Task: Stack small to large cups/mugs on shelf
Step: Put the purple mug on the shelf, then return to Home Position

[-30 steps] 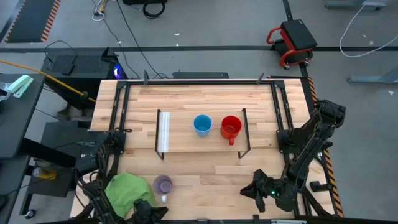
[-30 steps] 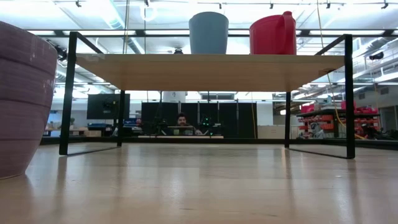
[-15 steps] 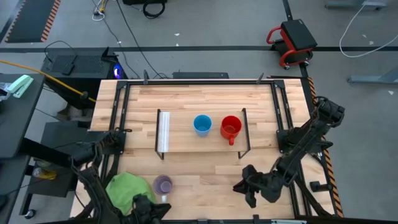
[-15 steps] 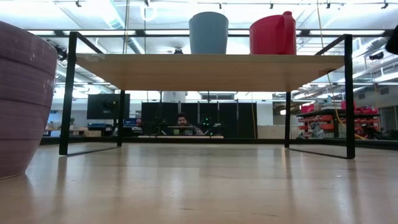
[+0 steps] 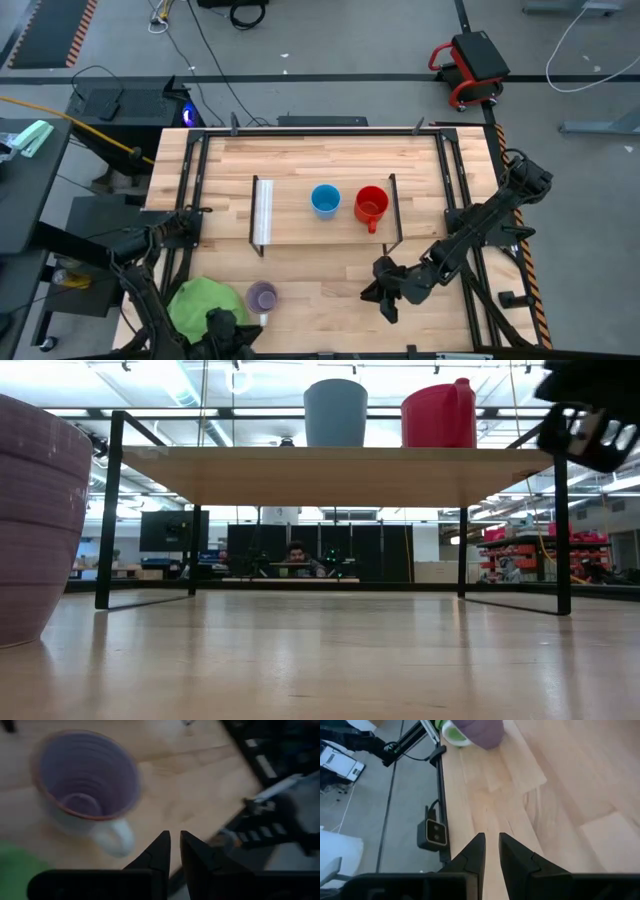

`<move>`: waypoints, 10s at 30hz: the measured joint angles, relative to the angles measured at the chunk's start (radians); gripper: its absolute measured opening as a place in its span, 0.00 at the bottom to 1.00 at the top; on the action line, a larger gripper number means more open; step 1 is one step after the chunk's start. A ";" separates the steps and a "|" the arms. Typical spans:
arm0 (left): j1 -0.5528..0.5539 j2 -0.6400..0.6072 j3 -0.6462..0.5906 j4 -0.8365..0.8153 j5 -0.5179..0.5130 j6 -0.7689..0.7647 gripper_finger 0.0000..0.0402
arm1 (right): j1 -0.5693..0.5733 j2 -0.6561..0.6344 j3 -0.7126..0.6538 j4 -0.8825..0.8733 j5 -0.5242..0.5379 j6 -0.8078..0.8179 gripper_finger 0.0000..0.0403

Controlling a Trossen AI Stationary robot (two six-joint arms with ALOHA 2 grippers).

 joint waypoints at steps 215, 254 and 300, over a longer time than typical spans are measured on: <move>1.004 -0.365 0.277 -0.427 0.978 1.202 0.04 | 0.081 0.000 0.000 0.031 0.092 0.027 0.15; 1.252 -0.367 0.156 -0.419 1.020 1.380 0.04 | 0.083 0.000 0.000 0.031 0.140 0.057 0.10; 1.244 -0.458 0.225 -0.425 1.000 1.396 0.23 | 0.083 -0.007 0.000 0.011 0.141 0.047 0.10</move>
